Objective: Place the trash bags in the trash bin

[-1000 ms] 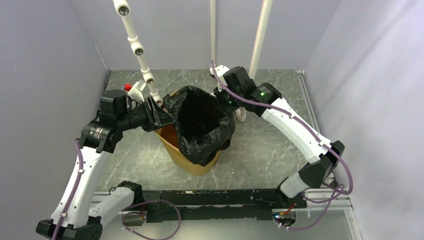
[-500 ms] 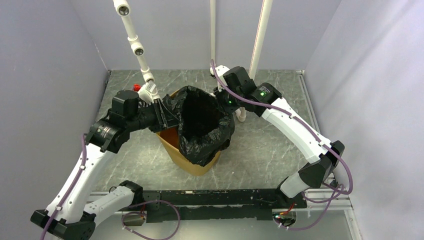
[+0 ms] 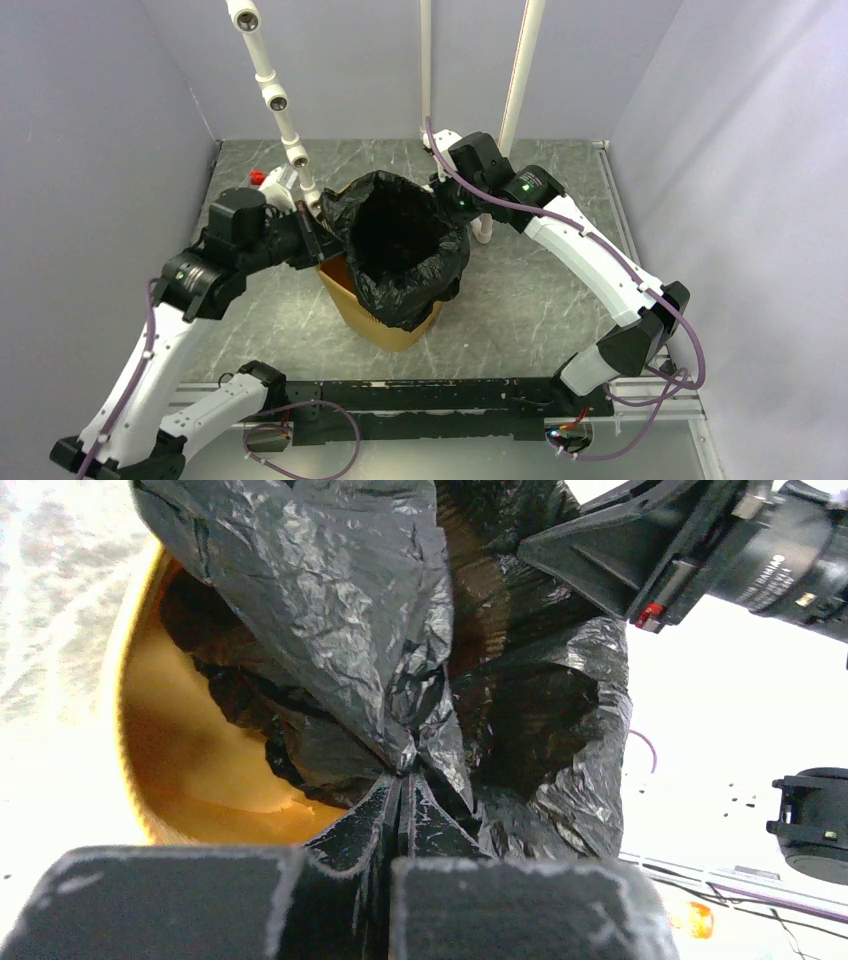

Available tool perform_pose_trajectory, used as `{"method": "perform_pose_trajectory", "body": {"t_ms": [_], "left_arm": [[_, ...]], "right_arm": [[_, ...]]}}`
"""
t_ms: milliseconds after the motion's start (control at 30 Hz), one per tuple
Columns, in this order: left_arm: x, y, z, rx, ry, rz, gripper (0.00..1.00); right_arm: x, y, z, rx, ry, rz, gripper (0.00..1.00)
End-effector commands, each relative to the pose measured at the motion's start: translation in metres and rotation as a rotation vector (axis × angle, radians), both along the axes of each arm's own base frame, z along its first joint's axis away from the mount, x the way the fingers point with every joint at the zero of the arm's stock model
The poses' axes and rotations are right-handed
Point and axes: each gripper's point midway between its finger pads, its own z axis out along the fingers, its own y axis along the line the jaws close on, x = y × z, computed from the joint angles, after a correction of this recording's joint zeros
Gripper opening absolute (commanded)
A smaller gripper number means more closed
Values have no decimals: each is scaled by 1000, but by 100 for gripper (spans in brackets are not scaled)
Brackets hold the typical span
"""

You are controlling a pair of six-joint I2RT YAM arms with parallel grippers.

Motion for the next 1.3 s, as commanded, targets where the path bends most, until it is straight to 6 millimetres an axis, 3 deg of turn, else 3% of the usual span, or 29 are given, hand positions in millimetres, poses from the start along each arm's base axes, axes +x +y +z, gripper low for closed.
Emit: {"method": "perform_pose_trajectory", "body": {"t_ms": [0,200,500,733,900,1033,1267], "left_arm": [[-14,31,26,72,-120,83,3],[-18,45,22,148,-111,110,2],[-20,78,-7,320,-61,201,2],[-17,84,-8,341,-77,227,2],[-15,84,2,330,-108,231,2],[-17,93,-9,394,-60,247,2],[-21,104,-7,402,-71,305,2]], "right_arm": [[9,-3,15,46,-53,-43,1],[8,-4,14,38,-47,-37,0],[5,-5,13,30,-41,-23,0],[4,-3,10,26,-28,-15,0],[3,-3,10,25,-28,-7,0],[3,-3,9,19,-26,3,0],[0,-4,5,10,-21,23,0]]}}
